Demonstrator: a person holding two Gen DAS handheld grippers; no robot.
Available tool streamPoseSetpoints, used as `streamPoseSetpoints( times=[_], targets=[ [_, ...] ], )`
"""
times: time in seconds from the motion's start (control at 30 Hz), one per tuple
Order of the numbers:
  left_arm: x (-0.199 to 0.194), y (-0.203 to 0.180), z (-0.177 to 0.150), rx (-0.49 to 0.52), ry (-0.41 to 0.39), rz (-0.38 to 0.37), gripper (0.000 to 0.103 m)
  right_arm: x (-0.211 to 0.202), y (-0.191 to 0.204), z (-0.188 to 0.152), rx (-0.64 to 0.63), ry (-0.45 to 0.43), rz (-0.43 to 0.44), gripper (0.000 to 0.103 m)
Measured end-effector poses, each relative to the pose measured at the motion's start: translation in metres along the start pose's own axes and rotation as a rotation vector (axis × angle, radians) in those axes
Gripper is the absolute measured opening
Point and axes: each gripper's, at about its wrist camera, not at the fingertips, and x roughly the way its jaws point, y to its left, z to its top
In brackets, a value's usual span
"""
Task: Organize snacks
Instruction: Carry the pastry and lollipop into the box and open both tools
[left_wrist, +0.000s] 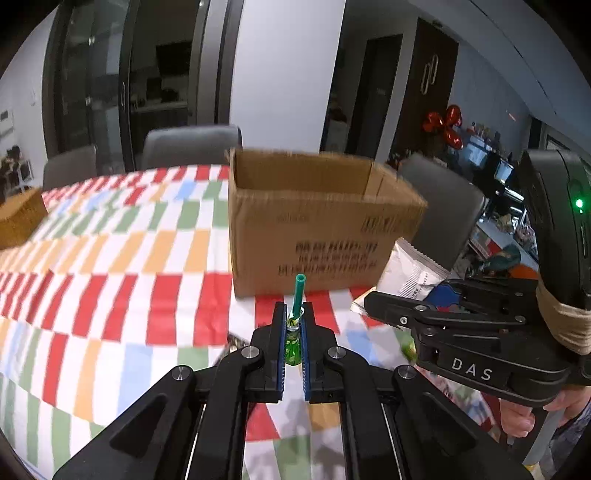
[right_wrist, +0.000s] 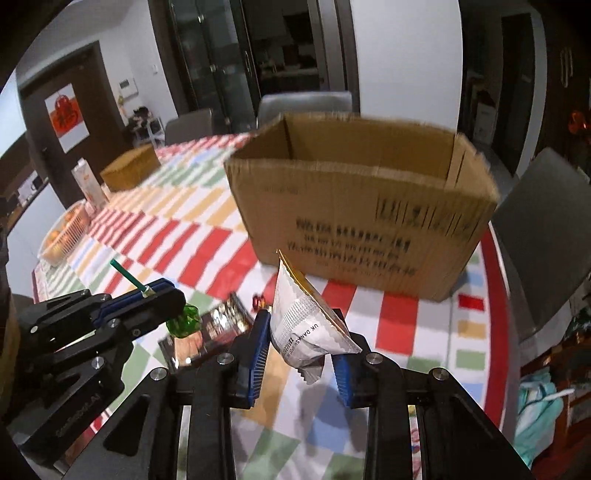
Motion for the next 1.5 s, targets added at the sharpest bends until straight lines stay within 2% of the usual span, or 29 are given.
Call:
streamPoseSetpoints(
  times=[0.3,0.6,0.87,1.27,1.3,1.37,1.4,1.43,1.47,1.5],
  targets=[
    [-0.015,-0.016,0.053,0.055,-0.107,0.024,0.009,-0.040,-0.016,0.043,-0.014,-0.128,-0.006,0.033],
    [-0.007,-0.019,0.107,0.079,-0.143,0.014,0.009,-0.057,-0.032,0.087,-0.011,-0.191,-0.034,0.033],
    [0.015,-0.020,0.137,0.113,-0.127,0.031,0.009,-0.042,-0.049,0.116,-0.013,-0.172,-0.049,0.033],
    [0.074,-0.010,0.158,0.100,-0.023,0.004,0.009,0.000,-0.063,0.137,0.003,-0.105,-0.075,0.033],
    [0.080,-0.012,0.160,0.120,-0.012,0.019,0.011,0.003,-0.064,0.139,0.003,-0.101,-0.078,0.033],
    [0.085,-0.014,0.161,0.152,-0.008,0.087,0.028,0.007,-0.065,0.141,0.001,-0.103,-0.089,0.035],
    [0.085,-0.014,0.160,0.152,-0.011,0.113,0.051,0.010,-0.066,0.142,-0.007,-0.102,-0.108,0.047],
    [0.082,-0.012,0.158,0.146,-0.018,0.137,0.058,0.011,-0.066,0.143,-0.008,-0.100,-0.126,0.061],
    [0.078,-0.008,0.155,0.134,-0.027,0.144,0.063,0.011,-0.067,0.141,-0.002,-0.104,-0.159,0.064],
    [0.075,-0.005,0.152,0.127,-0.024,0.139,0.063,0.009,-0.069,0.139,0.004,-0.116,-0.185,0.065]
  ],
)
